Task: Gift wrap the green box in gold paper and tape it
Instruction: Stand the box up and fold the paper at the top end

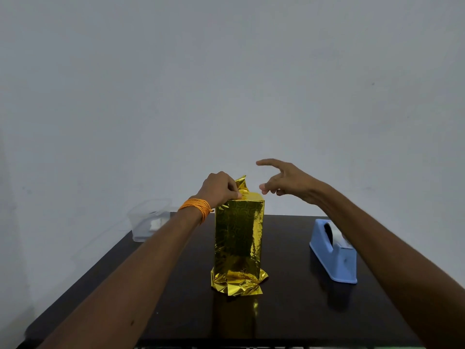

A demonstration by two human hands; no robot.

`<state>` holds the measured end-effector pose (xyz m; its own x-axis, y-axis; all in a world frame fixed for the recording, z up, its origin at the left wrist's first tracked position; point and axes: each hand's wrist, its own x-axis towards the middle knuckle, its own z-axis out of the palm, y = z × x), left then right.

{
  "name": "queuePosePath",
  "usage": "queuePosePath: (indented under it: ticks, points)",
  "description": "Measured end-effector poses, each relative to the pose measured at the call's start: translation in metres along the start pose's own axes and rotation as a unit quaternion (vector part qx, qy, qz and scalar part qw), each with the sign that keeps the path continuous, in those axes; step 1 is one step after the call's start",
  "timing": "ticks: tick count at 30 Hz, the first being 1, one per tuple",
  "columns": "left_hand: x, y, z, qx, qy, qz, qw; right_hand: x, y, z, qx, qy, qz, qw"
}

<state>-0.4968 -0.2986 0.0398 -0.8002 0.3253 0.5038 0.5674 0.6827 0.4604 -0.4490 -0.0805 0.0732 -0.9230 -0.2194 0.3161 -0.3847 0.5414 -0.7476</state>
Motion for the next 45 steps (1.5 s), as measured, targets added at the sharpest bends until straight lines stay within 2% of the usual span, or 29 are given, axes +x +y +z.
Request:
queuePosePath:
  ticks: [4, 13, 22, 33, 41, 45]
  points:
    - [-0.001, 0.000, -0.001, 0.001, 0.001, -0.003, 1.000, 0.009, -0.015, -0.002, -0.047, -0.009, -0.016, 0.999]
    - [-0.001, 0.000, -0.002, 0.001, -0.003, -0.006, 1.000, 0.036, -0.023, 0.015, -0.097, -0.093, 0.008, 0.991]
    - [-0.001, -0.001, -0.001, -0.005, 0.000, -0.001, 1.000, 0.052, -0.006, 0.017, -0.126, -0.098, 0.027, 0.987]
    - [0.000, 0.000, 0.000, -0.001, 0.002, -0.006, 1.000, 0.065, -0.002, 0.020, -0.221, -0.125, 0.026, 0.967]
    - [-0.001, -0.001, 0.000, 0.000, 0.002, 0.001, 1.000, 0.060, 0.010, 0.011, -0.265, -0.082, 0.046, 0.960]
    - [0.000, -0.003, 0.000, -0.004, 0.003, 0.001, 1.000, 0.049, 0.030, 0.015, -0.209, -0.027, 0.072, 0.975]
